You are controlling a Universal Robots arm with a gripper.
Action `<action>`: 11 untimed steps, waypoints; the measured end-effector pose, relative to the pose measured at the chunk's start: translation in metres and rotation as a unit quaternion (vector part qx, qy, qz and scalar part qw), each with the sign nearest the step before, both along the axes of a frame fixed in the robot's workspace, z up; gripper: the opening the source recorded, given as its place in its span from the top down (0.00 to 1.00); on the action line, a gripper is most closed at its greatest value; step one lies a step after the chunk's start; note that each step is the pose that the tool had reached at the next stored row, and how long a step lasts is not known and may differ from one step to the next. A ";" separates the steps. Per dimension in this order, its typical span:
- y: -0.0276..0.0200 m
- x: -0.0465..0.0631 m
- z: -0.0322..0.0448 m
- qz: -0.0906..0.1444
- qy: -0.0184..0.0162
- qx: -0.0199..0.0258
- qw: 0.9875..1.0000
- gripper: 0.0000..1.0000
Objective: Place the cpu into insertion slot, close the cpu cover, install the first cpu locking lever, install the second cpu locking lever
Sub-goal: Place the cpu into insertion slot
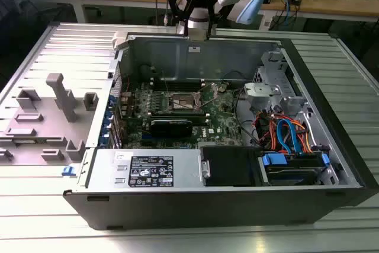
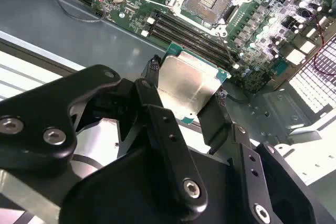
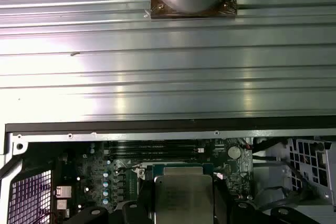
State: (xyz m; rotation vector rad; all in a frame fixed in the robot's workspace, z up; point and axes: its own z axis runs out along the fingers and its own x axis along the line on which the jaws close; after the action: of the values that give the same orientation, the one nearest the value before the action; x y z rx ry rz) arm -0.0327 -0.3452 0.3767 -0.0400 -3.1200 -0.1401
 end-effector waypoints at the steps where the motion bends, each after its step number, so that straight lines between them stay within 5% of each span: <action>1: 0.0000 0.000 0.0000 0.000 0.000 0.000 1.000 0.45; 11: -0.0012 0.000 -0.0001 -0.001 0.000 0.000 1.000 0.45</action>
State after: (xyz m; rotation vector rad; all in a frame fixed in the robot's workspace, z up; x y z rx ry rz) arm -0.0326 -0.3464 0.3766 -0.0431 -3.1201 -0.1399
